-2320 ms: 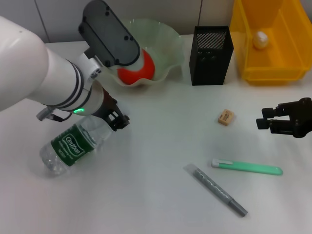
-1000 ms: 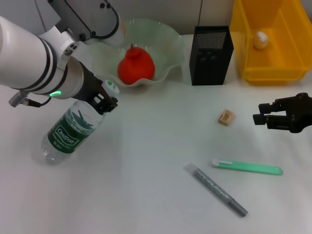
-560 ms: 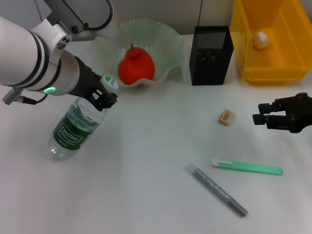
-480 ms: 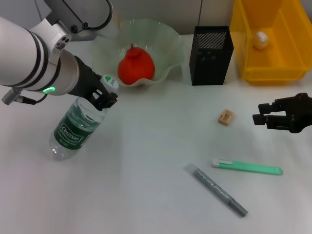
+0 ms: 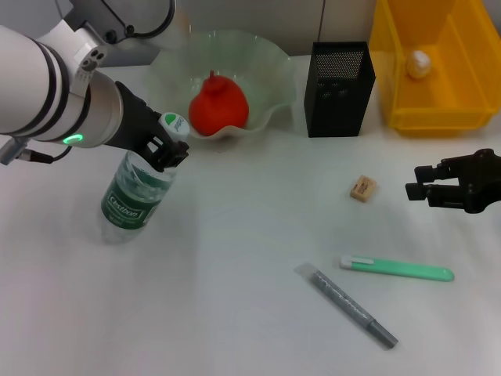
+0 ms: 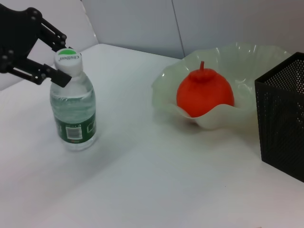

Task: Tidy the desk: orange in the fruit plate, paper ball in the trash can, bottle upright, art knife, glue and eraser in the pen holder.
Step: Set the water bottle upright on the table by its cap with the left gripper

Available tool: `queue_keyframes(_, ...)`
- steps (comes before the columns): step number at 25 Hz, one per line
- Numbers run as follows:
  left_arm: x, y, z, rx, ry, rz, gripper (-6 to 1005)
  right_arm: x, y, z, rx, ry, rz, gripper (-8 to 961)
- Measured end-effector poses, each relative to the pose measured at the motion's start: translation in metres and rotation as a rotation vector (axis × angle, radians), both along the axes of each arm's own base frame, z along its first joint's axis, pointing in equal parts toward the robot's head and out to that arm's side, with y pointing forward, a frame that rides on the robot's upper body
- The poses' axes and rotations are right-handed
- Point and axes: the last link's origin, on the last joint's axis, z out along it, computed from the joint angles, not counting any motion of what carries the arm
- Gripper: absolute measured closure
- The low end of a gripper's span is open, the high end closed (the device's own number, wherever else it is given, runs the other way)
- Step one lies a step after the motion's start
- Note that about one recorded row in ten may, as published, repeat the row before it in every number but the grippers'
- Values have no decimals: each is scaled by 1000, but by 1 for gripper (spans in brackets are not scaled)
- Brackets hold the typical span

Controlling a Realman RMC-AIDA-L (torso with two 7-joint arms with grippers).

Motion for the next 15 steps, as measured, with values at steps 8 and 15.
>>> queue_keyframes(8, 2, -1, 6, 11, -22, 2, 555, 0, 0, 0, 3, 1, -1, 543)
queue_keyframes(15, -1, -2, 10, 8, -52, 23, 555, 0, 0, 0, 1, 0, 1, 544)
